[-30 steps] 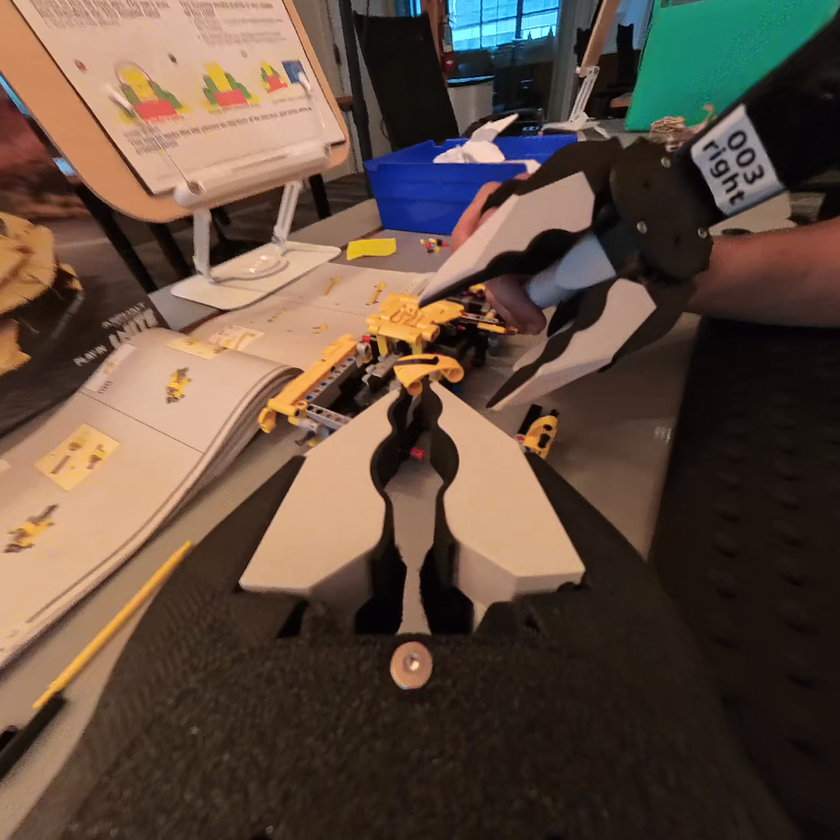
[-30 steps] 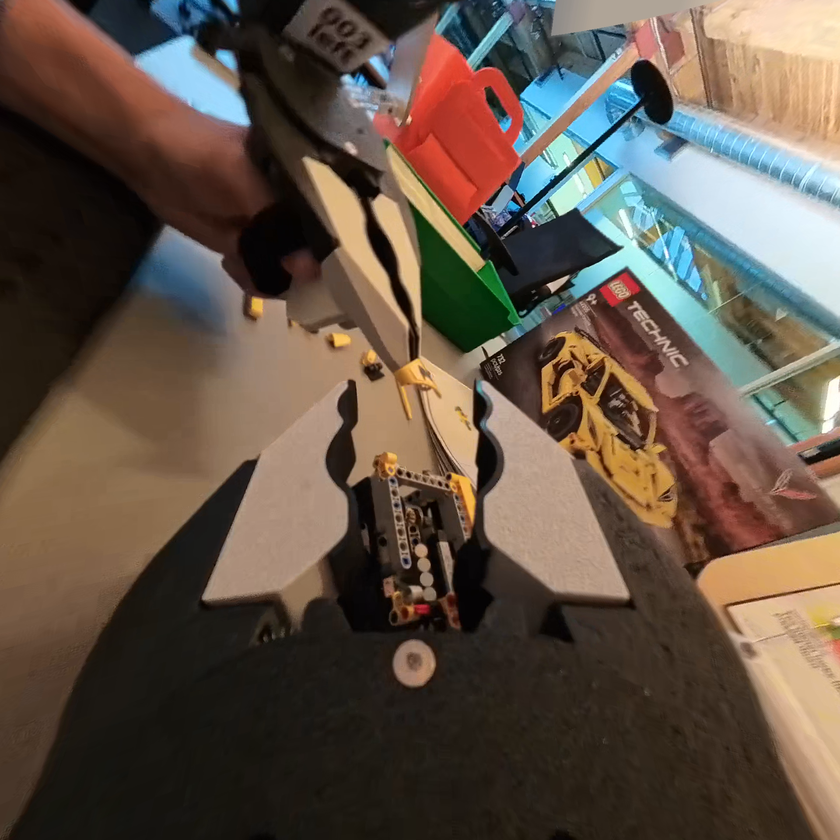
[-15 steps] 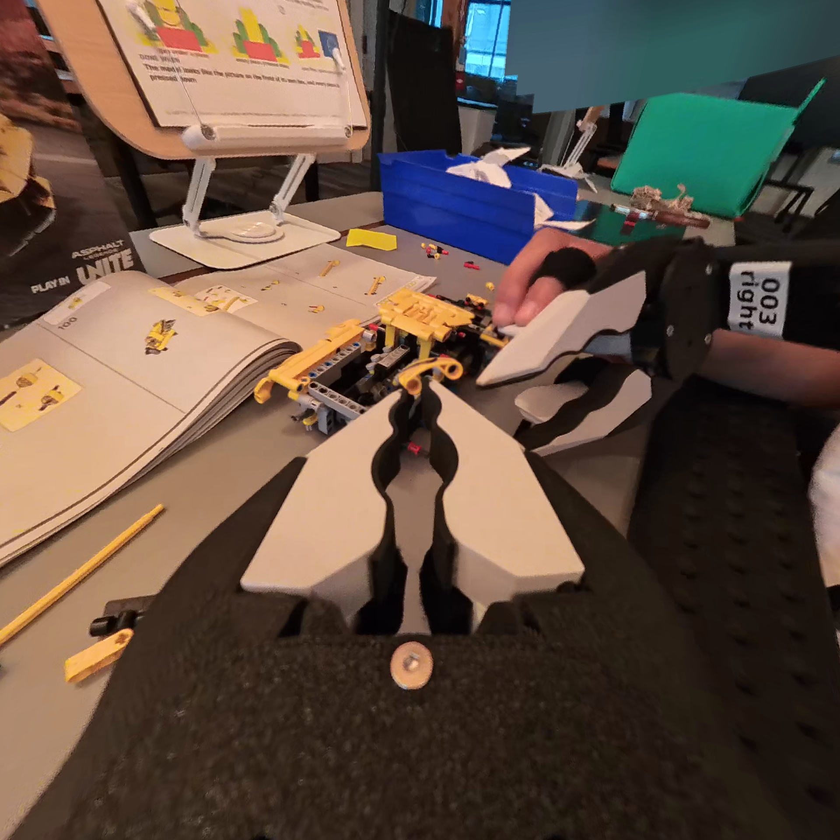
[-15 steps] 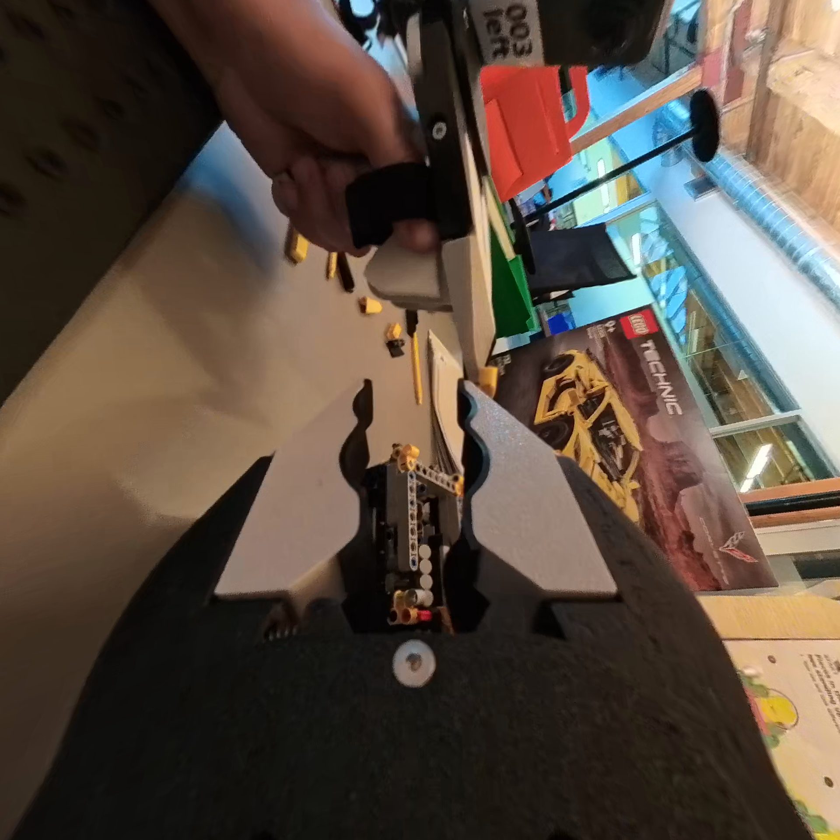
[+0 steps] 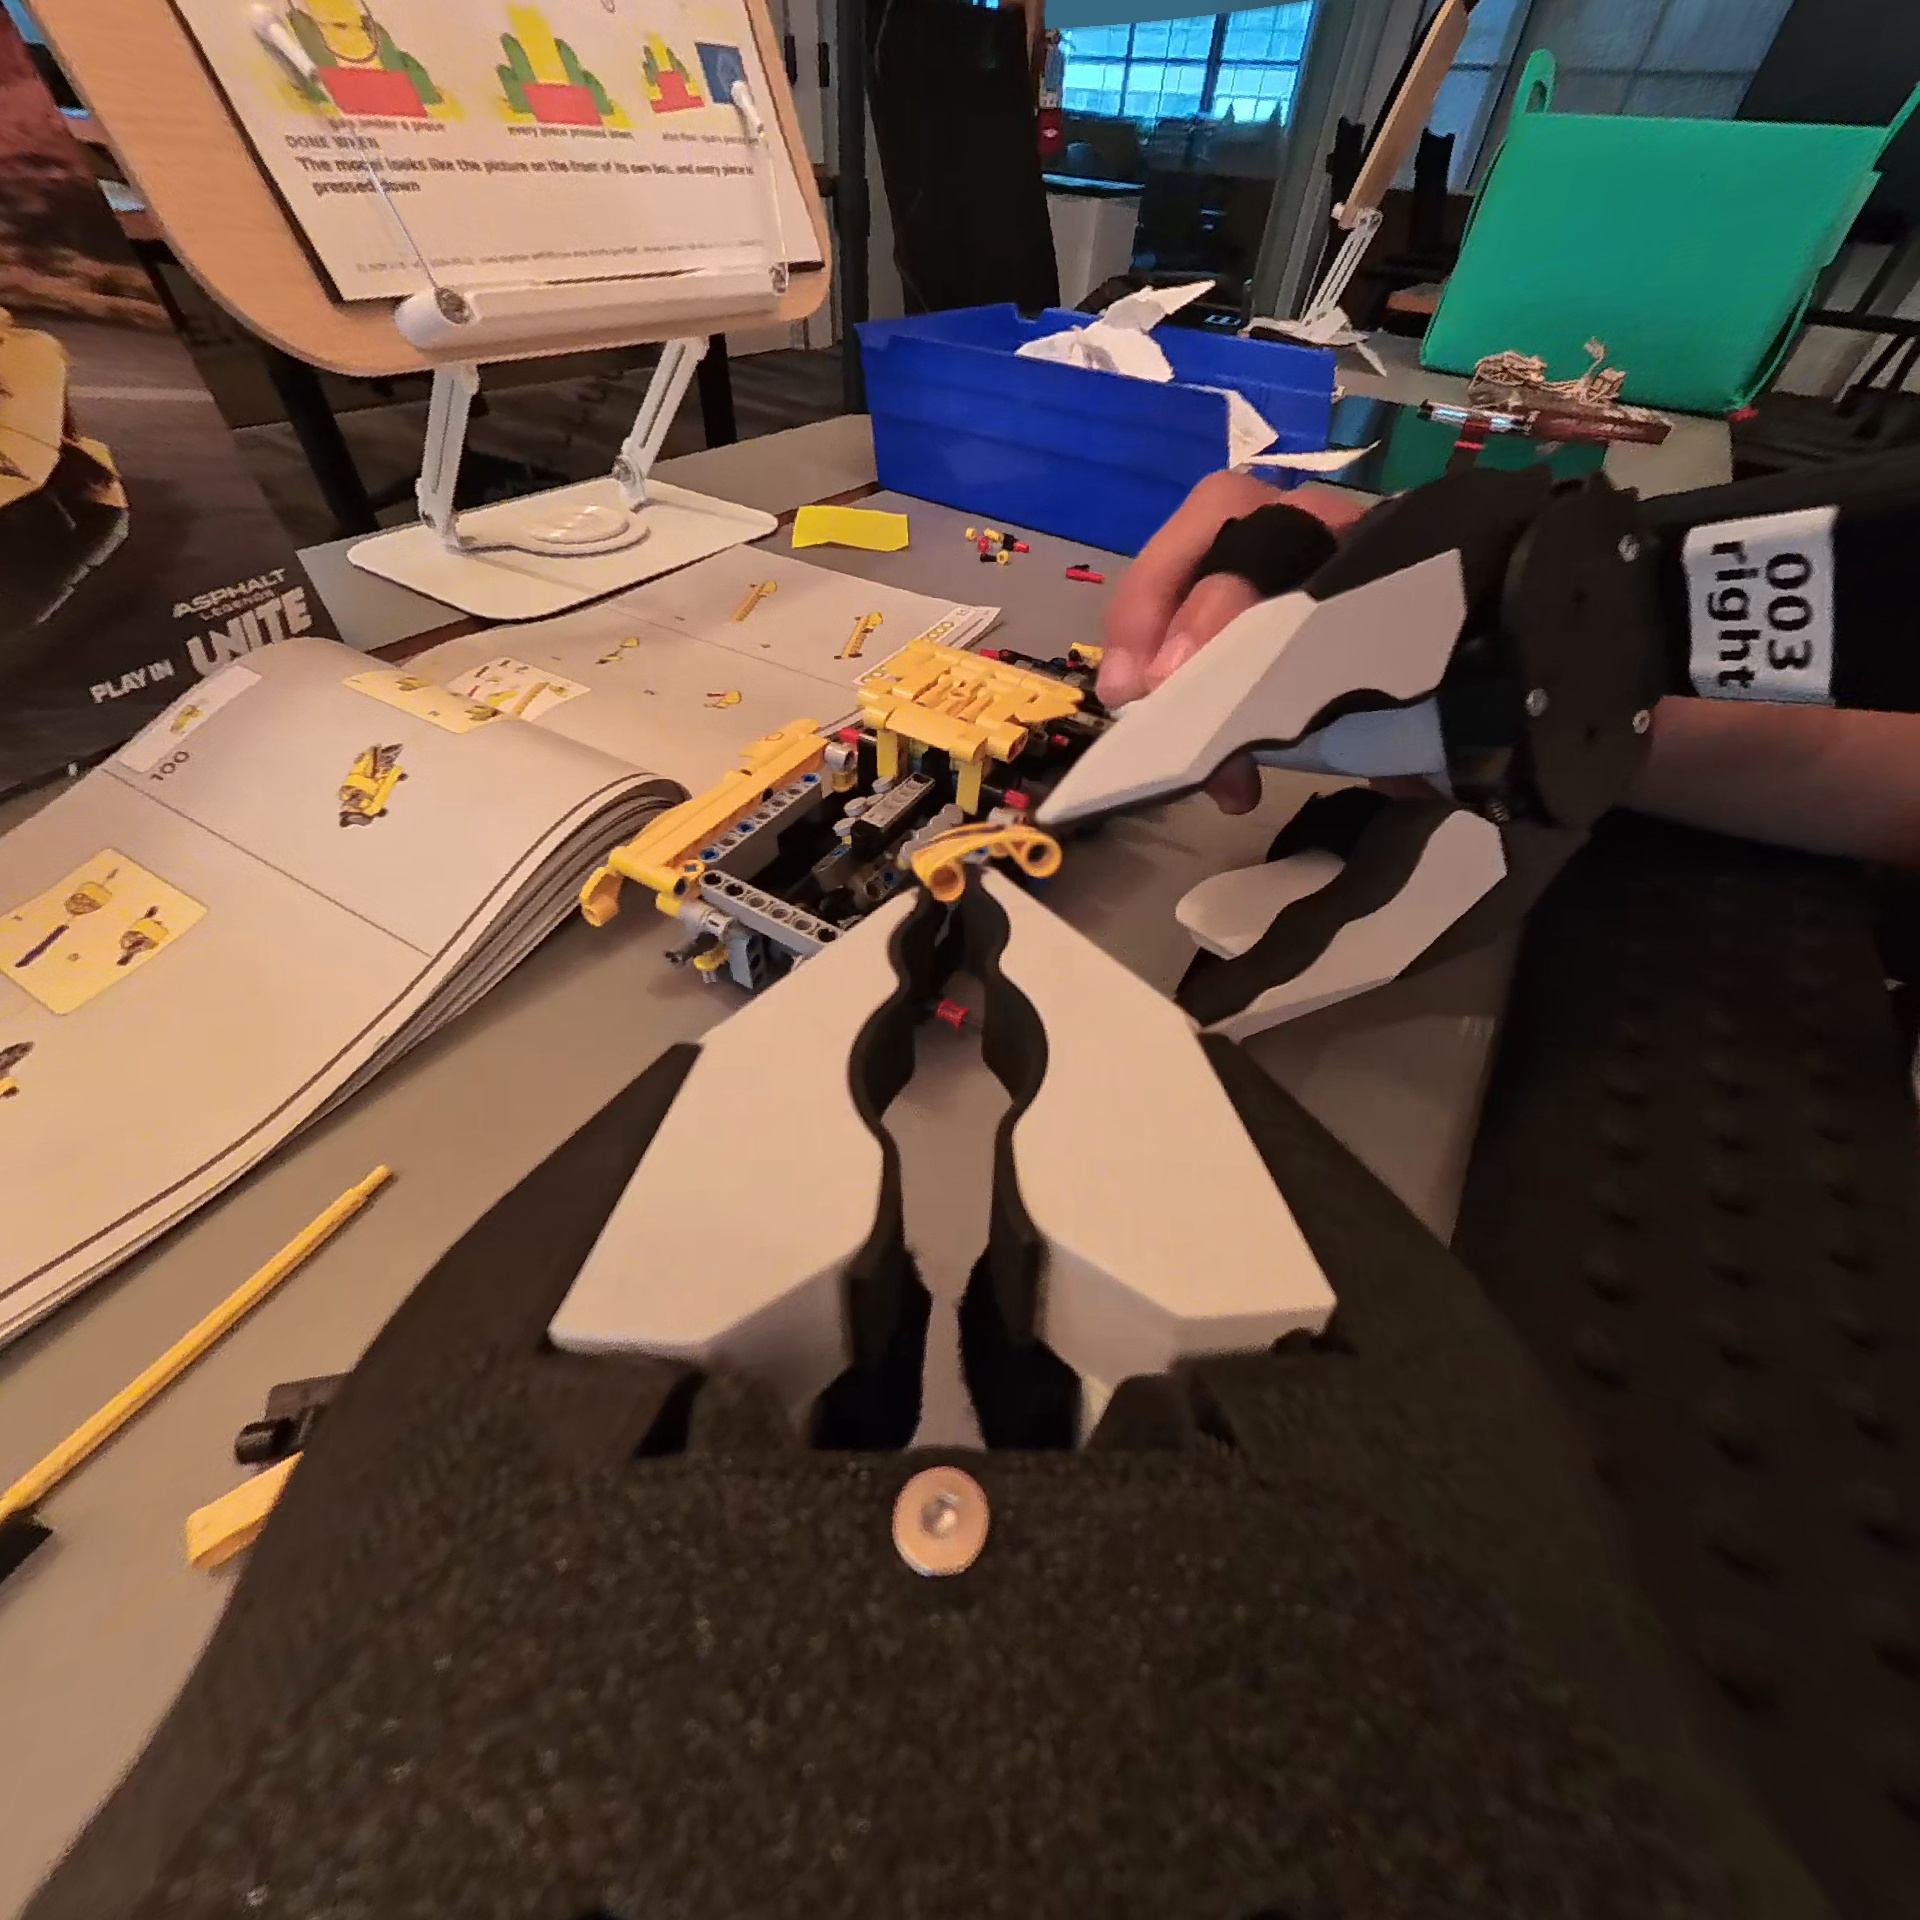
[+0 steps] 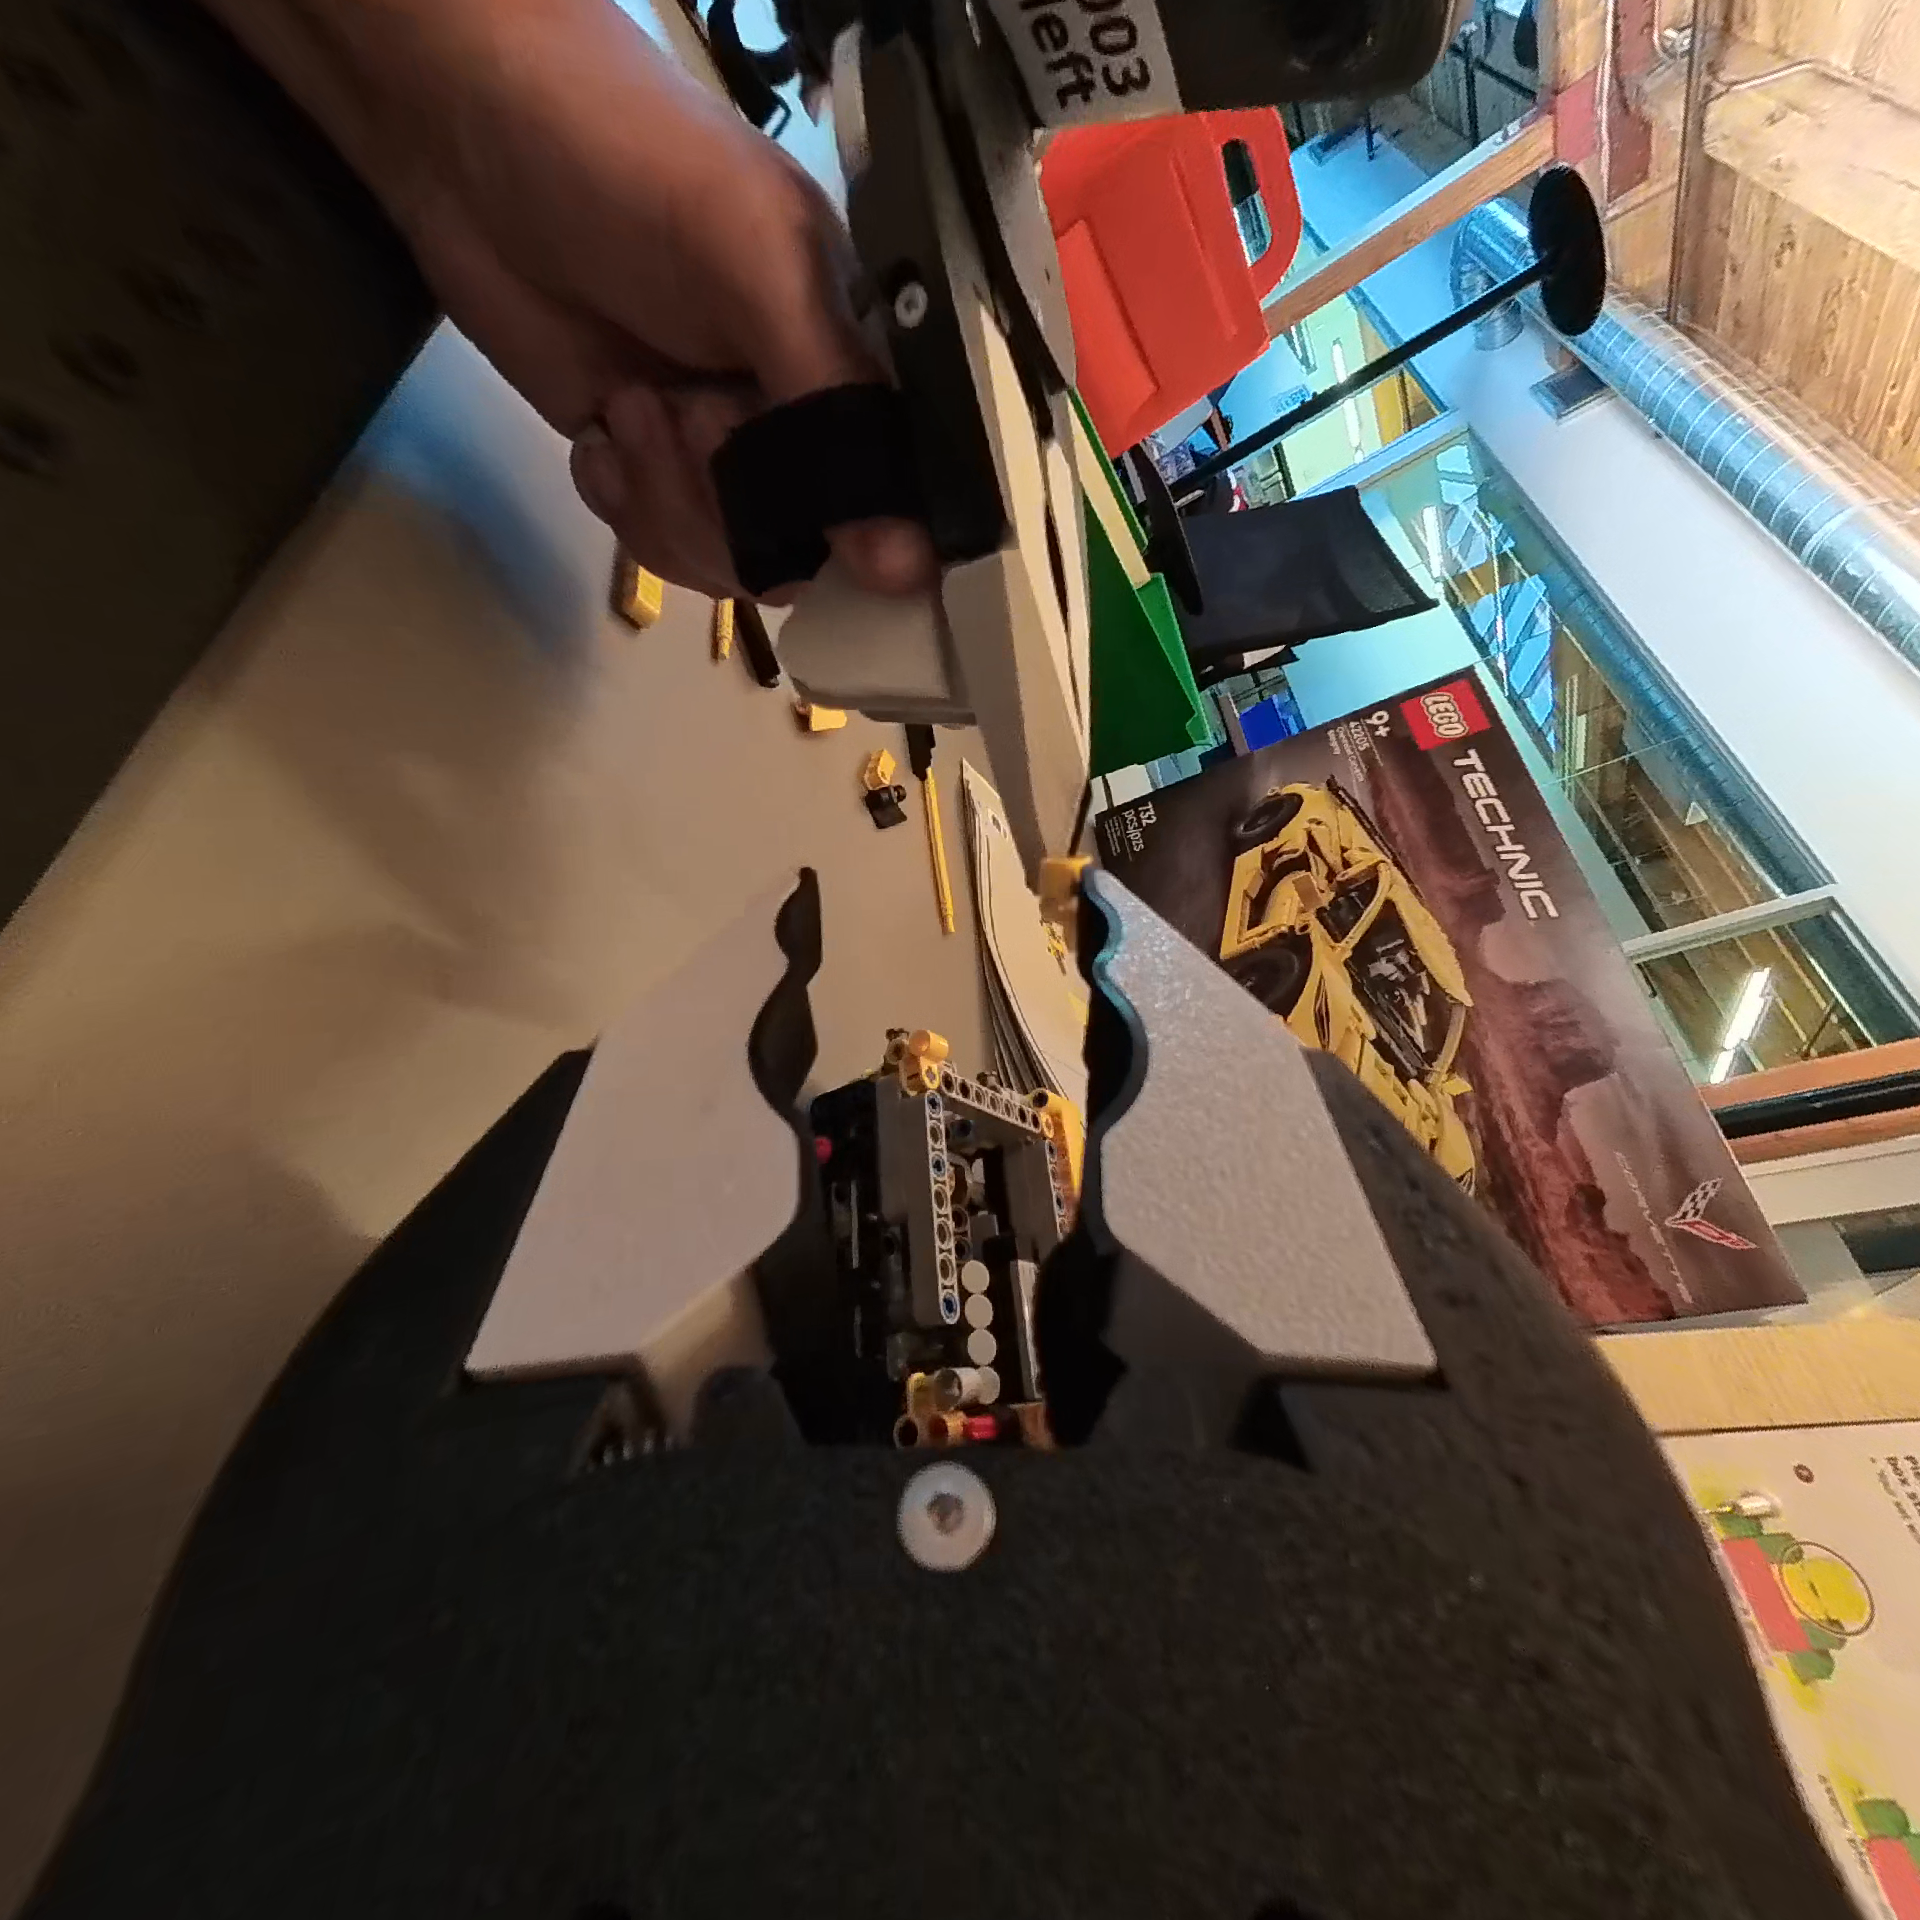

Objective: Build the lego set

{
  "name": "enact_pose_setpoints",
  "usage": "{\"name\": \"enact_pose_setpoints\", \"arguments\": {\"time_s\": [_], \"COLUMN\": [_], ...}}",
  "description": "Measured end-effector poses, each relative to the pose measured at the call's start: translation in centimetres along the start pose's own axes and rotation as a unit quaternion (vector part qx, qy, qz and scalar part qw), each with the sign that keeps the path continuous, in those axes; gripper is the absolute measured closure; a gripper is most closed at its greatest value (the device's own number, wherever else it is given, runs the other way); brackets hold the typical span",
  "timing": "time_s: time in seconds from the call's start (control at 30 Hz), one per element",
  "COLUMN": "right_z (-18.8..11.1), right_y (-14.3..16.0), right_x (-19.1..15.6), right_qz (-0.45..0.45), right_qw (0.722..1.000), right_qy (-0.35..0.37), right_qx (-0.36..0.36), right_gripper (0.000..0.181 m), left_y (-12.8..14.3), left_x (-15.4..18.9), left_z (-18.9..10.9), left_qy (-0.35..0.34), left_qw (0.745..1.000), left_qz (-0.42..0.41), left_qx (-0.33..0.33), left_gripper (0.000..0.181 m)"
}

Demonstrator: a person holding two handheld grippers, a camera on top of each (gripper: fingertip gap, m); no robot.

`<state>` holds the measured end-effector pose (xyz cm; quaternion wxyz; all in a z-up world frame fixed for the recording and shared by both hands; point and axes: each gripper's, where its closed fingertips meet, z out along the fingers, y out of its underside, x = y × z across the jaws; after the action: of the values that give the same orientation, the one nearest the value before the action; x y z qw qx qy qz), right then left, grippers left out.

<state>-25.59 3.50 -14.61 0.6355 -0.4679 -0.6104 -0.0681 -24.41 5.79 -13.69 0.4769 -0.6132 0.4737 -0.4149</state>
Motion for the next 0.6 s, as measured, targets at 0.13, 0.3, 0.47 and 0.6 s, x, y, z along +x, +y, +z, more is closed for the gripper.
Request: {"name": "enact_pose_setpoints", "arguments": {"time_s": [0.13, 0.3, 0.47, 0.6], "right_z": [-0.03, 0.16, -0.17, -0.34], "right_y": [-0.04, 0.10, -0.02, 0.06], "right_x": [0.24, -0.14, 0.12, 0.77], "right_qz": [0.002, 0.011, 0.018, 0.021], "right_qw": [1.000, 1.000, 1.000, 1.000], "right_qy": [0.006, -0.002, -0.003, 0.009], "right_qx": [0.000, -0.002, 0.003, 0.002], "right_gripper": [0.135, 0.133, 0.139, 0.139], "left_y": [0.09, 0.28, 0.36, 0.24], "left_x": [0.16, 0.19, 0.22, 0.20], "left_z": [0.09, 0.15, 0.22, 0.14], "left_qy": [0.004, 0.003, 0.003, 0.003], "left_qw": [1.000, 1.000, 1.000, 1.000], "left_qz": [0.003, 0.006, 0.007, 0.007], "left_qx": [-0.003, -0.009, -0.012, -0.008], "left_gripper": [0.177, 0.177, 0.177, 0.177]}}
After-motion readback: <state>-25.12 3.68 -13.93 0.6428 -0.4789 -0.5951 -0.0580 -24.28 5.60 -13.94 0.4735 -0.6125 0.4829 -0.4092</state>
